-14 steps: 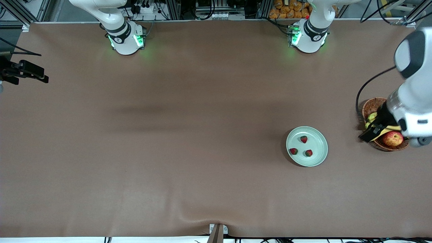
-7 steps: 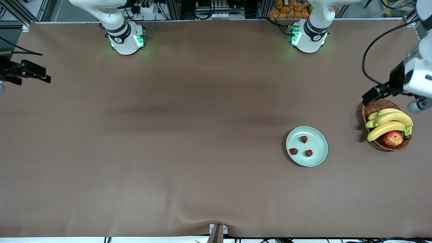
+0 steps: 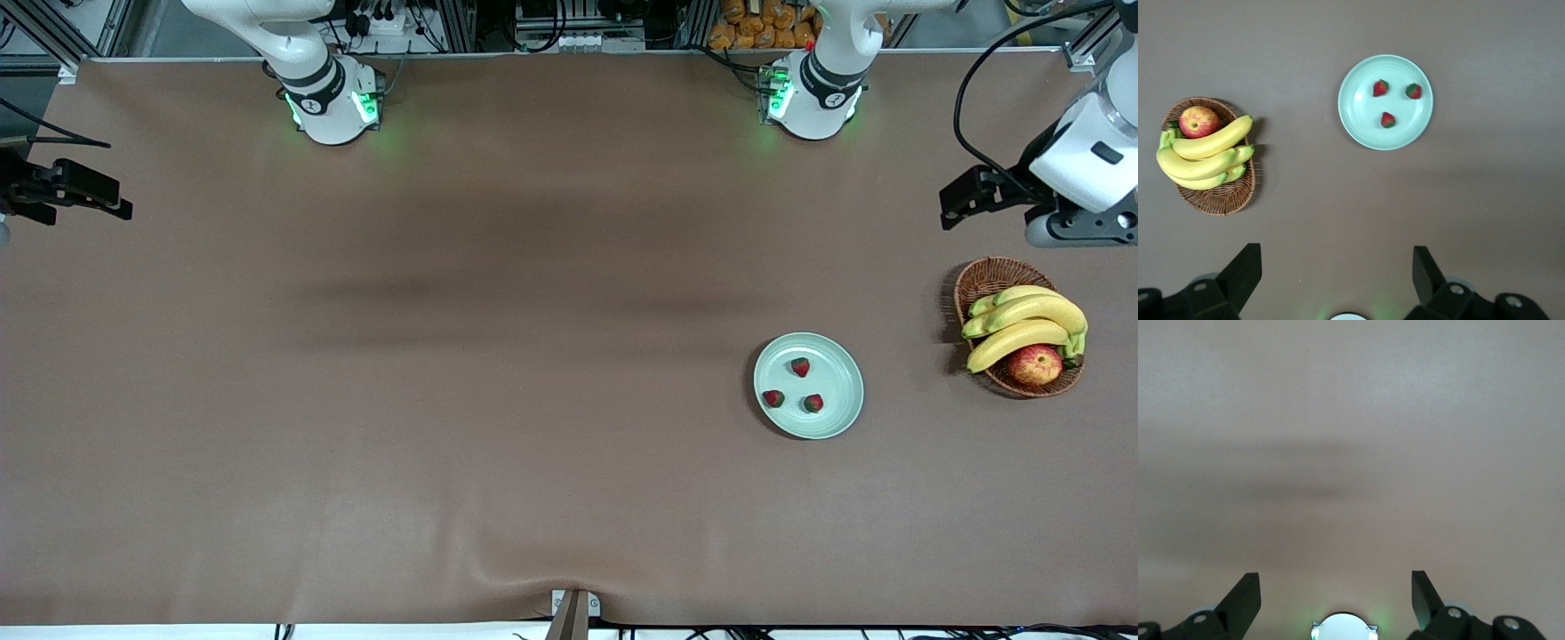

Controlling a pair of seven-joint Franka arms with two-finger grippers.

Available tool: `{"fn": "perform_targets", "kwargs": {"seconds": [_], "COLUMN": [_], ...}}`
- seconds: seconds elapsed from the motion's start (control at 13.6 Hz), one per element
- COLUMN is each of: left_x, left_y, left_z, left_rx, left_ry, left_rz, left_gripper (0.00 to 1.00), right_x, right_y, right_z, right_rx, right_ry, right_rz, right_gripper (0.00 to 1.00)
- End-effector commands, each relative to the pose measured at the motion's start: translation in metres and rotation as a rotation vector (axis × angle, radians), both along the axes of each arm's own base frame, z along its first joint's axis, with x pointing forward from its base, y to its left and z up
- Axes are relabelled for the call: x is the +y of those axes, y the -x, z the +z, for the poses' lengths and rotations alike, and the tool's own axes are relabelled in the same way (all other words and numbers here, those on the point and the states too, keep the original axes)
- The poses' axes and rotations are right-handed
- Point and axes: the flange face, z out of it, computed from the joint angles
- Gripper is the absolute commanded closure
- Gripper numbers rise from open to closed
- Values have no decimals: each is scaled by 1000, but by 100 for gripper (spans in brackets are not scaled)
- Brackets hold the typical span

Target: Collect all strawberries into plate

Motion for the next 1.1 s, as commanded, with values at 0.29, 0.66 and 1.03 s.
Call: {"fn": "perform_targets", "kwargs": {"seconds": [0.29,0.66,1.03], "left_x": [-14,-12,-16], "left_y": [9,7,6], "left_z": [25,28,24], "left_rx": [-21,-28,-17], "left_ry": [24,34,31], "left_rz": [-42,-44,-51], "left_gripper": [0,0,0], "right_x": [-6,-8,-9], "right_y": [1,2,2], "right_z": [7,7,5], "right_rx": [-22,-15,-12], "right_ry": [17,24,24], "right_rz": [-87,-135,-137], "right_gripper": [0,0,0]}}
